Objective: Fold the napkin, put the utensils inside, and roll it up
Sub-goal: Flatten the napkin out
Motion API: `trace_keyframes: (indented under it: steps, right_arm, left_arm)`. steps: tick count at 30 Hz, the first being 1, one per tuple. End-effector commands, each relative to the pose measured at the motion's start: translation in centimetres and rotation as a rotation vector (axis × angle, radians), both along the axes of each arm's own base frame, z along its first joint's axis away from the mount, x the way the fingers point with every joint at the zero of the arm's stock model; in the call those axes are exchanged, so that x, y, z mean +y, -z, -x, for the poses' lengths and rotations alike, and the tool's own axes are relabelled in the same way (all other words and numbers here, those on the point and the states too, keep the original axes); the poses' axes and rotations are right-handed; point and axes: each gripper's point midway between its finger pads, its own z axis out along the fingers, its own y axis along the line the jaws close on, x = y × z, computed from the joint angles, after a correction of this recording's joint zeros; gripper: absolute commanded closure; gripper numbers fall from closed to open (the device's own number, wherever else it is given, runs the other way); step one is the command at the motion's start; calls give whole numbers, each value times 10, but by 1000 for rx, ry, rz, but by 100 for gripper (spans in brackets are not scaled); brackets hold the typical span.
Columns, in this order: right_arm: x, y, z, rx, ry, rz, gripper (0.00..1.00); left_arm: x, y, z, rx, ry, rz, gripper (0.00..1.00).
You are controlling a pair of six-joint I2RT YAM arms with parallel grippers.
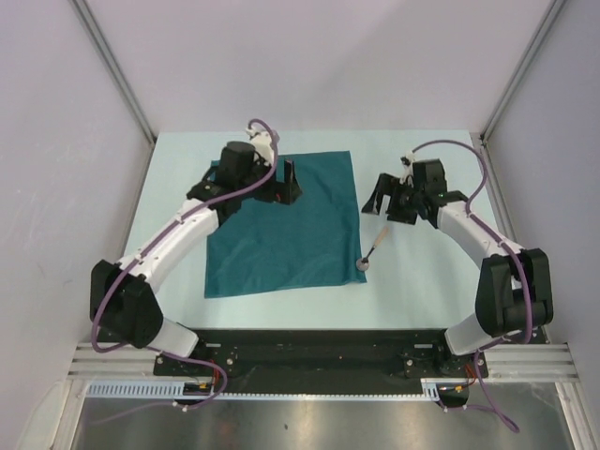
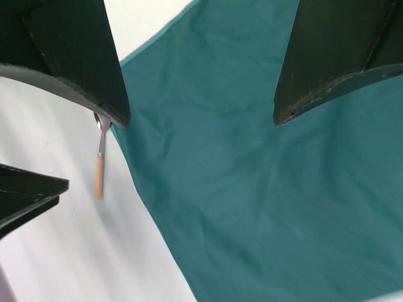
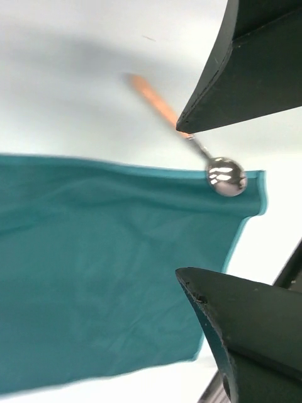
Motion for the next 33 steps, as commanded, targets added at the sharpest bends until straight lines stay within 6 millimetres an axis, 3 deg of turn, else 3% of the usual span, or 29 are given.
trace_keyframes:
  steps: [1, 7, 12, 18, 23, 33]
  right_arm:
    - [7, 17, 17, 37, 3, -54, 7]
    - [4, 43, 36, 105, 35, 9, 9]
    - [-9, 61, 39, 141, 98, 111, 16]
    - [-22, 69, 23, 160, 195, 235, 27]
    - [-26, 88, 20, 224, 227, 316, 32]
    - [-28, 110, 13, 291, 266, 454, 41]
  left_arm:
    - [-34, 19, 14, 15, 46, 75, 0]
    - [-77, 72, 54, 127, 118, 80, 0]
    - [-83, 114, 79, 220, 115, 95, 0]
    - [-84, 121, 93, 221, 116, 82, 0]
    - [-75, 127, 100, 229, 103, 71, 0]
    - [-64, 119, 109, 198, 109, 58, 0]
